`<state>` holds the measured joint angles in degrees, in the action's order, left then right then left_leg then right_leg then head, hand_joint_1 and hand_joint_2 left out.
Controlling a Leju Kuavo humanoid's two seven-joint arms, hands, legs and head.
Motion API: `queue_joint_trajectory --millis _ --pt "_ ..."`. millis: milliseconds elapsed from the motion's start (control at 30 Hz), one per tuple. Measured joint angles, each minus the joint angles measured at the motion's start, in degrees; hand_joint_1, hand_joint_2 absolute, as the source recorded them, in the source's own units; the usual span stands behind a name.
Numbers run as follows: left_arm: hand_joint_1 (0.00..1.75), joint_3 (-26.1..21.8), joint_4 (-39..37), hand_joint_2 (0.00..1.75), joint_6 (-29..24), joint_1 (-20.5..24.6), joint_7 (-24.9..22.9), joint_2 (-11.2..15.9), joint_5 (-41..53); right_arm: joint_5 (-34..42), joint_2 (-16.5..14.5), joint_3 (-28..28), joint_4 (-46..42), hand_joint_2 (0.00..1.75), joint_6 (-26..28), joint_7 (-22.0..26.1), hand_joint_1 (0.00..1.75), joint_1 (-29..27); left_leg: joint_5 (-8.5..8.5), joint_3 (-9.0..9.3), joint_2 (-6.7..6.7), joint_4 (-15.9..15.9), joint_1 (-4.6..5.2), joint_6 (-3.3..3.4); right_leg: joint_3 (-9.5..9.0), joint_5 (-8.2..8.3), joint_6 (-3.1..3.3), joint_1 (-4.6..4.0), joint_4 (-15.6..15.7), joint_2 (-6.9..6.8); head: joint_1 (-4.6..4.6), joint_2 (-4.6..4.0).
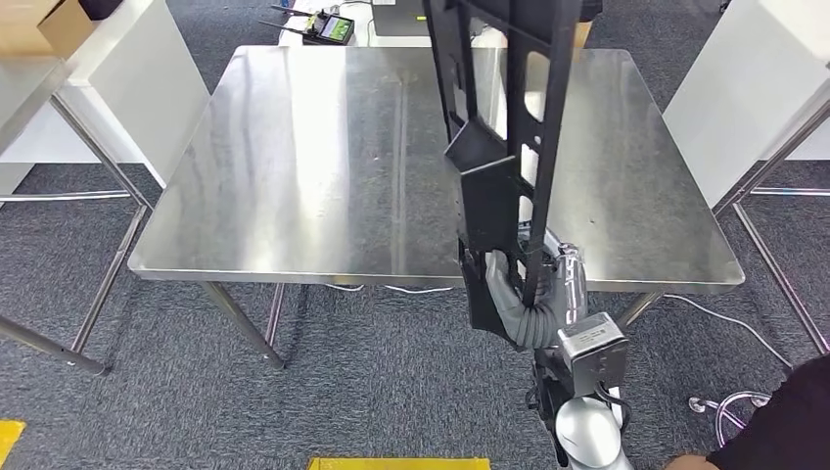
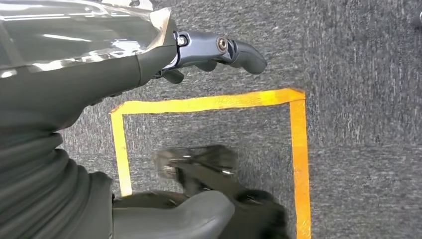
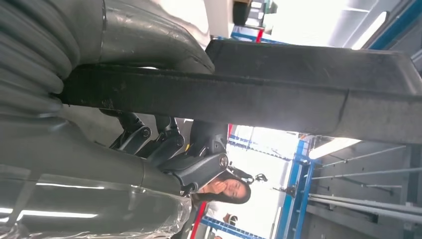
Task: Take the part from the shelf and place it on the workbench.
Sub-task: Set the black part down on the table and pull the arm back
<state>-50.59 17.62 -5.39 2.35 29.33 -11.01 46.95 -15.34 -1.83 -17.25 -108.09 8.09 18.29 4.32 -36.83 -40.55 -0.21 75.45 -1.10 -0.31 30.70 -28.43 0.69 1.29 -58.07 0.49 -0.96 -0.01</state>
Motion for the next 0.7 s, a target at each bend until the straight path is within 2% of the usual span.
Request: queue_joint_trajectory --millis 33,67,100,167,200,300,333,400,467,500,533,567,633,667,700 --pt "0.0 -0.01 0.0 1.75 -0.01 -0.02 -0.05 0.01 -0.04 -0.16 -0.02 -0.06 0.11 1.75 0.0 -0.02 1.75 0.01 -0.37 -0.9 0.02 -1.16 -0.11 -0.15 -0.91 -0.72 -0.13 0.07 0.0 0.14 -0.01 0.01" --pt "0.0 -0.01 0.0 1.75 -0.01 -0.02 -0.08 0.03 -0.07 -0.29 -0.02 -0.11 0.22 1.75 0.0 -0.03 1.75 0.04 1.09 -1.08 0.04 -3.6 -0.18 -0.24 -1.89 -1.47 -0.31 0.16 0.0 0.22 0.0 0.0" --pt "0.0 -0.01 -0.02 1.75 -0.01 -0.05 -0.09 0.05 -0.09 -0.43 -0.03 -0.16 0.33 1.75 0.0 -0.04 1.75 0.12 4.29 -0.81 0.07 -6.88 -0.23 -0.25 -2.67 -2.26 -0.56 0.23 0.04 0.24 0.0 0.0" --pt "0.0 -0.01 -0.1 1.75 0.01 -0.12 -0.13 0.09 -0.14 -0.82 -0.03 -0.31 0.57 1.75 -0.01 -0.04 1.75 0.5 10.7 -0.21 0.25 -12.49 -0.13 0.24 -4.03 -3.89 -1.24 0.04 0.05 0.32 -0.12 -0.01" --pt "0.0 -0.01 -0.15 1.75 0.01 -0.14 -0.15 0.09 -0.15 -1.04 -0.03 -0.38 0.67 1.75 -0.02 -0.04 1.75 0.77 12.52 0.11 0.29 -13.93 -0.01 0.7 -4.62 -4.42 -1.68 -0.14 0.23 0.35 -0.13 0.0" --pt "0.0 0.01 -0.18 1.75 0.03 0.0 -0.04 0.07 -0.16 -1.8 0.03 -0.61 0.84 1.75 0.0 -0.03 1.75 1.59 12.88 1.7 0.21 -15.0 0.22 2.32 -5.73 -4.36 -3.04 -0.64 -0.44 0.37 0.1 0.01" --pt "0.0 0.03 -0.18 1.75 0.04 0.06 0.02 0.06 -0.16 -2.06 0.07 -0.7 0.9 1.75 0.01 -0.03 1.75 1.87 12.68 2.31 0.14 -15.14 0.26 2.85 -4.93 -4.19 -3.24 -0.68 -2.18 0.33 0.2 0.01" --pt "0.0 0.05 -0.18 1.75 0.08 0.21 0.11 0.07 -0.21 -2.65 0.13 -0.85 1.02 1.75 0.06 -0.07 1.75 2.36 11.84 3.32 -0.05 -15.21 0.44 3.64 -1.05 -5.06 -2.87 -0.55 -8.12 0.18 0.32 0.0" --pt "0.0 0.05 -0.17 1.75 0.14 0.31 0.16 0.08 -0.39 -3.4 0.28 -0.95 1.2 1.75 0.24 -0.11 1.75 2.56 10.7 4.35 -0.26 -15.2 0.69 3.99 3.85 -7.84 -2.21 -0.56 -13.66 0.1 0.42 0.0" --pt "0.0 0.06 -0.18 1.75 0.17 0.3 0.17 0.08 -0.5 -3.88 0.39 -0.99 1.31 1.75 0.39 -0.14 1.75 2.58 10.03 5.08 -0.4 -15.2 0.84 4.07 5.55 -9.2 -2.12 -0.59 -14.41 0.1 0.43 0.01" --pt "0.0 0.07 -0.19 1.75 0.23 0.29 0.17 0.08 -0.6 -4.34 0.49 -1.01 1.41 1.75 0.55 -0.18 1.75 2.6 9.32 5.98 -0.54 -15.2 1.01 4.11 6.48 -9.72 -2.18 -0.63 -13.55 0.09 0.46 0.01" --pt "0.0 0.09 -0.19 1.75 0.3 0.29 0.17 0.07 -0.68 -4.74 0.57 -1.05 1.48 1.75 0.72 -0.22 1.75 2.66 8.55 7.0 -0.65 -15.2 1.21 4.13 6.64 -8.81 -2.44 -0.71 -11.06 0.09 0.46 0.01" --pt "0.0 0.14 -0.25 1.75 0.39 0.29 0.17 0.02 -0.79 -5.2 0.72 -1.14 1.6 1.75 0.99 -0.28 1.75 2.8 7.09 8.84 -0.81 -15.2 1.5 4.05 6.01 -3.02 -3.09 -1.02 -5.33 -0.11 0.38 0.0" --pt "0.0 0.15 -0.3 1.75 0.4 0.34 0.17 0.02 -0.87 -5.31 0.8 -1.19 1.69 1.75 1.08 -0.34 1.75 2.96 6.58 9.31 -0.87 -15.21 1.57 3.9 5.52 -0.32 -3.06 -1.28 -3.25 -0.28 0.3 -0.01" --pt "0.0 0.15 -0.34 1.75 0.4 0.39 0.14 0.02 -1.0 -5.58 0.88 -1.25 1.77 1.75 1.15 -0.47 1.75 3.12 6.26 9.47 -0.88 -15.27 1.58 3.73 5.2 1.65 -2.78 -1.52 -2.35 -0.39 0.23 -0.01"
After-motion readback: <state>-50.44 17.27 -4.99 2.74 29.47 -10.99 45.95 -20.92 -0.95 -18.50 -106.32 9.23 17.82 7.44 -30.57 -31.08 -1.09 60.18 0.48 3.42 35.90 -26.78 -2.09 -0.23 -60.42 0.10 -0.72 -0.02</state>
